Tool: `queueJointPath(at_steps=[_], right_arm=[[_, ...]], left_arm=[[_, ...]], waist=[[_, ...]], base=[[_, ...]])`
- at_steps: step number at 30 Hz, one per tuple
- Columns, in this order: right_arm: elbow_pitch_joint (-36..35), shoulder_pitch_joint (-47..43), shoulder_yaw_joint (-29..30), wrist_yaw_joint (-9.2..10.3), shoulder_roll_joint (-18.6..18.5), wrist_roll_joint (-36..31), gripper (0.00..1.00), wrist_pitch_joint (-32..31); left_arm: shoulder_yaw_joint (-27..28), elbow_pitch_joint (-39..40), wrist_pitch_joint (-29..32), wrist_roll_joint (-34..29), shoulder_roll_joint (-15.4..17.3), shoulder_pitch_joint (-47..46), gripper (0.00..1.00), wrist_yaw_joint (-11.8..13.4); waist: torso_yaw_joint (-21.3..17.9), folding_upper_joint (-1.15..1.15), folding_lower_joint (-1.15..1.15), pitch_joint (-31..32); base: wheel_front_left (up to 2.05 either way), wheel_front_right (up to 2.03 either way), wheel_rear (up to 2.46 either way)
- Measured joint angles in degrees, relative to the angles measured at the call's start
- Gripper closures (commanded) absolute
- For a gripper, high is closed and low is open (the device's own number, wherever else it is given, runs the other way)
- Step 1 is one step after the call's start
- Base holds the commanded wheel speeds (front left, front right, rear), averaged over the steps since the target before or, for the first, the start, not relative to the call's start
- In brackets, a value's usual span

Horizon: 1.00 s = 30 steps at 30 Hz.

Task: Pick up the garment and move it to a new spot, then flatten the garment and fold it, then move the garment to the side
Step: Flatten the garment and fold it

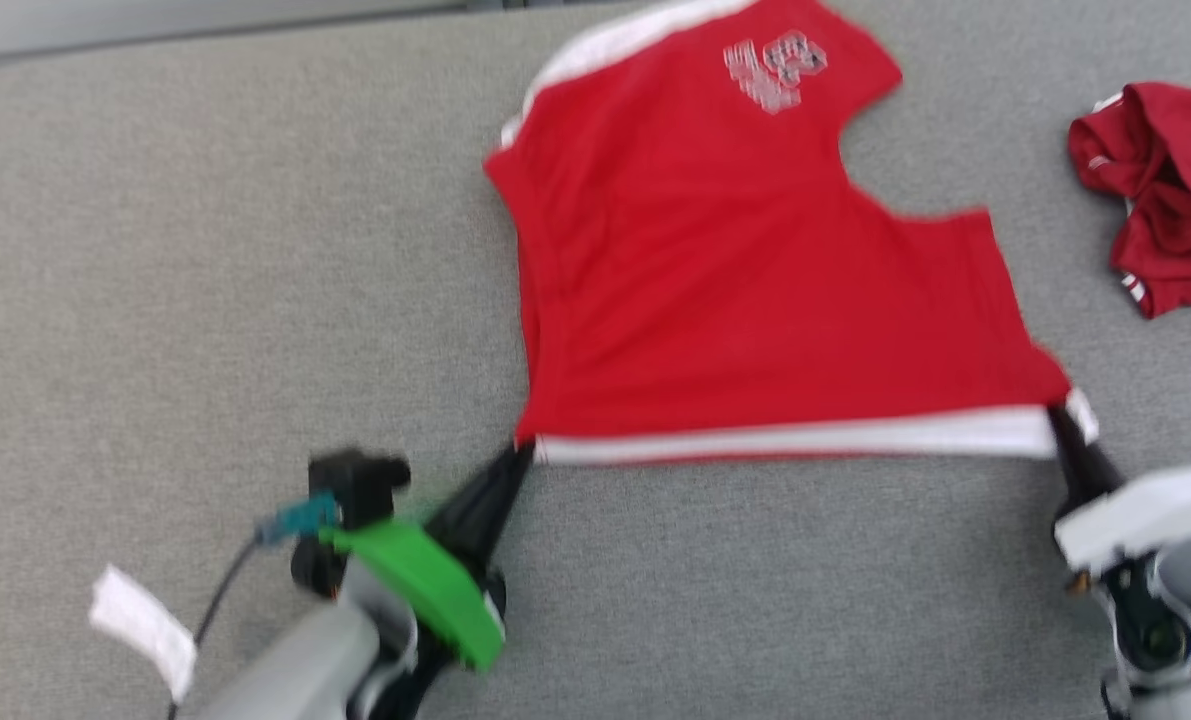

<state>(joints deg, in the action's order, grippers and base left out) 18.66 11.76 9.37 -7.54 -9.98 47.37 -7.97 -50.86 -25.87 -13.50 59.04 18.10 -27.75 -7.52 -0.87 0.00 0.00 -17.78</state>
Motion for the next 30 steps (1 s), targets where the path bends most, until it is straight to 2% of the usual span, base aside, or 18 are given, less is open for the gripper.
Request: queueJointPath(at_steps=[3, 10, 14, 17, 21, 30], right_arm=[[-1.20, -7.76, -1.27, -0.03, -1.08, -0.77, 1.00, 1.58], [-8.99, -24.88, 0.12, -0.11, -2.25, -0.12, 1.00, 1.40], [-14.47, -27.37, 2.86, -0.11, -2.54, 0.57, 1.00, 0.15], [-17.19, -24.72, 3.45, -0.07, -2.54, -0.04, 1.00, -1.56], [-18.28, -13.97, 2.88, 0.01, -3.21, -2.23, 1.00, -5.54], [-10.59, 4.36, 2.15, 0.02, -6.01, -8.83, 1.00, -12.26]], left_arm=[[0.60, 1.55, -1.10, 0.01, 0.15, 7.95, 1.00, 1.47], [4.99, 12.60, -1.27, 0.04, -0.09, 28.41, 1.00, 8.57], [5.86, 19.87, -1.26, -1.19, 0.34, 31.80, 1.00, 10.54], [6.37, 23.87, -0.12, -1.18, 0.96, 30.98, 1.00, 11.06], [7.77, 28.92, 3.83, 0.14, 0.87, 24.76, 1.00, 11.37], [8.91, 30.15, 9.10, 0.98, -1.98, 13.83, 1.00, 12.41]], waist=[[-0.01, 0.00, 0.00, 3.02], [-0.07, 0.00, 0.00, 10.17], [0.56, 0.00, 0.00, 12.16], [1.04, 0.00, 0.00, 11.81], [1.89, 0.00, 0.00, 9.19], [6.27, 0.00, 0.00, 3.98]], base=[[0.00, 0.00, 0.00], [0.00, 0.00, 0.00], [0.00, 0.00, 0.00], [0.00, 0.00, 0.00], [0.00, 0.00, 0.00], [0.00, 0.00, 0.00]])
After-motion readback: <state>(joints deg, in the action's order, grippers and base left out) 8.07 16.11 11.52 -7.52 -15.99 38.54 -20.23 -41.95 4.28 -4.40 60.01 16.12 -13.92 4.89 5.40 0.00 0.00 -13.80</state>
